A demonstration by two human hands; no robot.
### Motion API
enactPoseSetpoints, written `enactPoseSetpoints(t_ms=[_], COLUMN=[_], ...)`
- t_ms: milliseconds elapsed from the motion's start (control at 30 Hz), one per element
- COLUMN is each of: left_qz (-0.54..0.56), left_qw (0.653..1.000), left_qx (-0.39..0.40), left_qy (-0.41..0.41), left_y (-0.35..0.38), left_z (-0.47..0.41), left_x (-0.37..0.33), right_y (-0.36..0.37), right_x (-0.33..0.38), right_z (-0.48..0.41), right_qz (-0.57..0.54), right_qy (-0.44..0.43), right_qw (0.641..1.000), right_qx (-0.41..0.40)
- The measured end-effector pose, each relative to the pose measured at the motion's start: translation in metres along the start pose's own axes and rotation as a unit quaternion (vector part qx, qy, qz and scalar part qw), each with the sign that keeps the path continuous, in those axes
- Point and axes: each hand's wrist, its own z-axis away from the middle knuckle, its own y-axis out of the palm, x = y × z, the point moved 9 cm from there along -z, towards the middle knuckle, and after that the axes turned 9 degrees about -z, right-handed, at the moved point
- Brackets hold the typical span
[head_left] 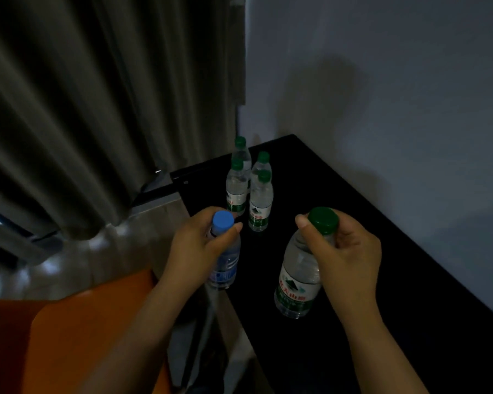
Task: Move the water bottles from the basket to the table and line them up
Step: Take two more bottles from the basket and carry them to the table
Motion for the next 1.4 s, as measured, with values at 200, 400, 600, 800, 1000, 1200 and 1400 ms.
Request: enactPoseSetpoints(t_ms=[200,400,600,800,1000,1200,1400], left_qz=[0.007,-0.015,-0.015,-0.006,-0.016,-0.042,-0.059], left_qw=[0.999,0.998,0.997,0.997,0.997,0.997,0.995], left_qx=[0.035,0.050,0.074,0.075,0.081,0.071,0.077], left_qy=[-0.002,0.018,0.000,-0.003,-0.006,0.000,0.002], left_y=[0.026,0.044,0.059,0.069,0.076,0.078,0.085], left_z=[-0.054,-0.097,-0.124,-0.135,-0.137,-0.139,-0.141], left_x=[0.042,0.069,0.095,0.101,0.105,0.107,0.103], right_y=[-0.005,0.003,0.005,0.005,0.012,0.019,0.022], right_x=[-0.035,-0.058,-0.076,-0.092,-0.103,-0.117,-0.140], right_z=[-0.011,-0.021,-0.028,-0.031,-0.034,-0.039,-0.049], right_qz=[0.021,0.070,0.083,0.115,0.101,0.077,0.106], right_qy=[0.051,0.054,0.078,0.083,0.072,0.070,0.095], right_qw=[0.998,0.995,0.993,0.990,0.992,0.994,0.990], right_qx=[-0.036,-0.037,-0.035,-0.025,0.002,0.022,0.012])
